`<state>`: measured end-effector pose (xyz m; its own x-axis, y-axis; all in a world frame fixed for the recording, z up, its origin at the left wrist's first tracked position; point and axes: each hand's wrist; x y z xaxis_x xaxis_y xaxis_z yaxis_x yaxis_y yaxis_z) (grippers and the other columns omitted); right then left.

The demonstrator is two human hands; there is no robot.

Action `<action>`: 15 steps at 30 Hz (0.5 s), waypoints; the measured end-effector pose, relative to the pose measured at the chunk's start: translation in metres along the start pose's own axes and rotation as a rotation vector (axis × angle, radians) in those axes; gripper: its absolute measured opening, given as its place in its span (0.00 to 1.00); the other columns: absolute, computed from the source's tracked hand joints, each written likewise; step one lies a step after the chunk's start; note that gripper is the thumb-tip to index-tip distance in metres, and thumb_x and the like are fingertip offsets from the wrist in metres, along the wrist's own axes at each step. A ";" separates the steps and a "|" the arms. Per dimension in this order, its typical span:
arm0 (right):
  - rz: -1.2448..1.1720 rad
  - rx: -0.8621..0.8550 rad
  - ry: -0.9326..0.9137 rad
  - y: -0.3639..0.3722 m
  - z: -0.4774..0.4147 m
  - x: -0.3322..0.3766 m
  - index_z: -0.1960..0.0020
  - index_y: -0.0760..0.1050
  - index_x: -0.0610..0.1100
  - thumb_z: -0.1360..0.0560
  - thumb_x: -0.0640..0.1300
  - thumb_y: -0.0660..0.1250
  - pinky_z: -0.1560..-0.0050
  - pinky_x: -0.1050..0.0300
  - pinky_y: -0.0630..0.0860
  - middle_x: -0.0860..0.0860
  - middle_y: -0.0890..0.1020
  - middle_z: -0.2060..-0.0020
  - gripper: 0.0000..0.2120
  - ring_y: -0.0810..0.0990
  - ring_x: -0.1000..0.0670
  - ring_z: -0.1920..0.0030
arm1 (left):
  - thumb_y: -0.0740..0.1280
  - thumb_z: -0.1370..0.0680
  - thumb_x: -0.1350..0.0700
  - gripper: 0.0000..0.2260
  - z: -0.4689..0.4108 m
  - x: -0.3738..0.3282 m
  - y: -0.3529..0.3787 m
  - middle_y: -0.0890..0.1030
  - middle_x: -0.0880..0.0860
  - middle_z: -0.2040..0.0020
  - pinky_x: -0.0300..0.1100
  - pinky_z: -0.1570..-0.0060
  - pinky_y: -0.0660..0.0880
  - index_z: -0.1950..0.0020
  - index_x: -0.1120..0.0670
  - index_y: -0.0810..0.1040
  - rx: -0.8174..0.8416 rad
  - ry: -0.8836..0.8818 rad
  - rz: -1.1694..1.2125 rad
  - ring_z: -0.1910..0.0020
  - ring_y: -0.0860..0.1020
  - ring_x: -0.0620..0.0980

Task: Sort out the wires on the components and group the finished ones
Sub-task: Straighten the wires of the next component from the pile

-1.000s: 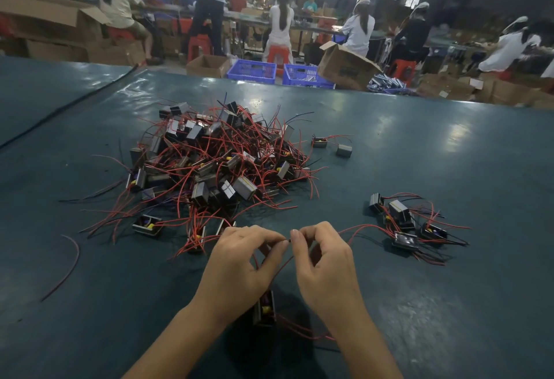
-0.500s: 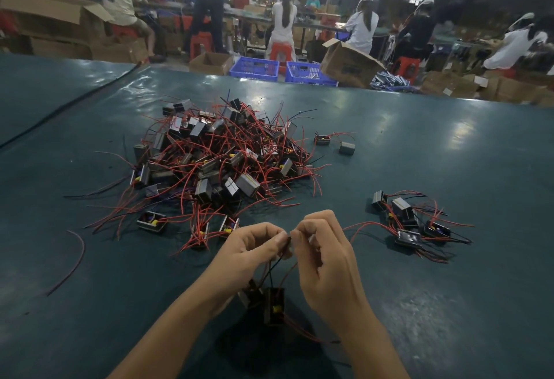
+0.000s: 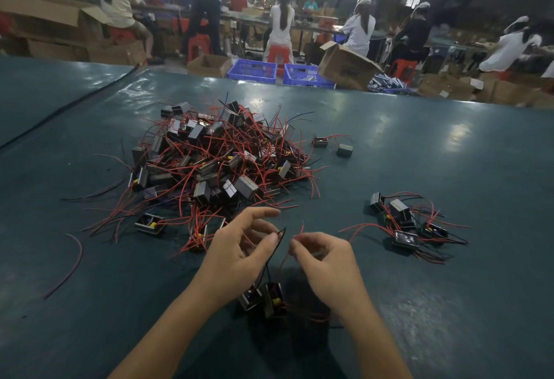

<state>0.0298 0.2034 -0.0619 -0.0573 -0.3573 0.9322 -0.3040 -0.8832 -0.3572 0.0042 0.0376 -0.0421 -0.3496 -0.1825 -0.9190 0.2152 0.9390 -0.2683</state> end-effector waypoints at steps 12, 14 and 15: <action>-0.185 -0.275 -0.119 -0.003 -0.001 0.005 0.58 0.77 0.50 0.24 0.41 0.70 0.65 0.65 0.76 0.51 0.84 0.63 0.05 0.80 0.51 0.66 | 0.59 0.19 0.67 0.25 -0.003 0.003 -0.005 0.83 0.43 0.50 0.42 0.62 0.78 0.34 0.38 0.65 -0.079 0.059 0.013 0.60 0.83 0.47; -0.184 -0.289 -0.146 -0.003 0.000 0.007 0.56 0.76 0.50 0.24 0.41 0.70 0.66 0.64 0.76 0.51 0.83 0.62 0.06 0.80 0.50 0.66 | 0.63 0.21 0.68 0.25 -0.004 0.003 -0.004 0.84 0.46 0.51 0.40 0.59 0.79 0.34 0.41 0.66 -0.083 0.036 0.103 0.59 0.84 0.49; -0.181 -0.298 -0.157 -0.003 0.000 0.008 0.56 0.75 0.51 0.24 0.40 0.70 0.66 0.63 0.77 0.50 0.83 0.62 0.07 0.81 0.49 0.66 | 0.64 0.22 0.69 0.26 -0.004 0.002 -0.004 0.84 0.47 0.51 0.38 0.57 0.79 0.34 0.42 0.66 -0.075 0.022 0.146 0.58 0.84 0.49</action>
<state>0.0303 0.2033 -0.0538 0.1618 -0.2666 0.9501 -0.5607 -0.8172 -0.1338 -0.0007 0.0349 -0.0421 -0.3393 -0.0370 -0.9400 0.1969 0.9743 -0.1095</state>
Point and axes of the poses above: each hand's wrist, its own z-axis away from the middle knuckle, its own y-axis out of the palm, x = y × z
